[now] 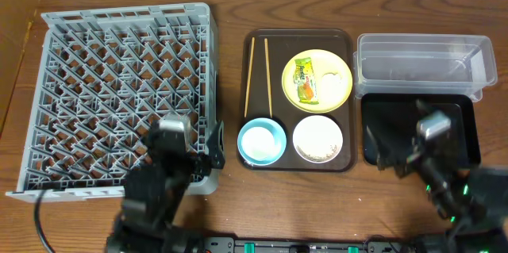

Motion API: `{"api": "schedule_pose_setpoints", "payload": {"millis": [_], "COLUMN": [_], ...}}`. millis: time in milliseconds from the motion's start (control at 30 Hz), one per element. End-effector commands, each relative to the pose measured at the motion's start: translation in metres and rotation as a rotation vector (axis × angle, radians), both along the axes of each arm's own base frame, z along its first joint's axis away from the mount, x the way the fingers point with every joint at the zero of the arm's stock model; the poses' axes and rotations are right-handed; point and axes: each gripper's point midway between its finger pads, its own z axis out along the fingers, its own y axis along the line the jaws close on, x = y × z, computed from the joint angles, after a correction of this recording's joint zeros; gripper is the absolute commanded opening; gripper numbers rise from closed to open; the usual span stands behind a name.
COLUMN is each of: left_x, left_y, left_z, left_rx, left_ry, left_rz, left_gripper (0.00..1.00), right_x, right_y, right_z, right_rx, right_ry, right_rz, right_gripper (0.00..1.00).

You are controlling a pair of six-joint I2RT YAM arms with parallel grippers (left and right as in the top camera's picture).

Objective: Sort waste into correct bins and load items into the dishwasher

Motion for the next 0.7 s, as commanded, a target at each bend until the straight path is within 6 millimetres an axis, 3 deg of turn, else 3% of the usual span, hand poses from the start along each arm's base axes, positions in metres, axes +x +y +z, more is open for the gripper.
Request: {"api": "schedule_pose_setpoints", "payload": {"millis": [0, 200, 267, 467, 600, 667], "left_x": [0.012, 0.024, 0.030, 0.030, 0.029, 0.029], "left_y": [-0.002, -0.009, -0.010, -0.010, -0.010, -0.010], "left_z": [0.025, 0.041, 0.041, 0.033, 0.032, 0.032], "left_rx": [0.048, 0.076, 0.082, 0.091, 0.092, 0.092], "left_ry": [0.115, 0.307, 0.329, 0.366, 0.371, 0.371], "left_rz": [-0.006, -0.022, -0.022, -0.022, -0.022, -0.022], "left_gripper": [0.98, 0.98, 0.98, 0.98, 0.98, 0.98], "right_x": [0.022, 0.059, 0.072, 0.079, 0.084, 0.085], "right_y": [0.005, 0.013, 0.028, 0.046, 0.073, 0.093], "right_z": [0.029, 0.043, 0.049, 0.027, 0.035, 0.022], "right_rx": [0.005, -0.027, 0.043, 0.197, 0.212, 0.161], "right_ry": [0.122, 0.394, 0.483, 0.697, 0.658, 0.698], "right_rz": [0.016, 0.037, 0.095, 0.143, 0.268, 0.266], "right_gripper": [0.99, 0.99, 0.99, 0.99, 0.96, 0.96]}}
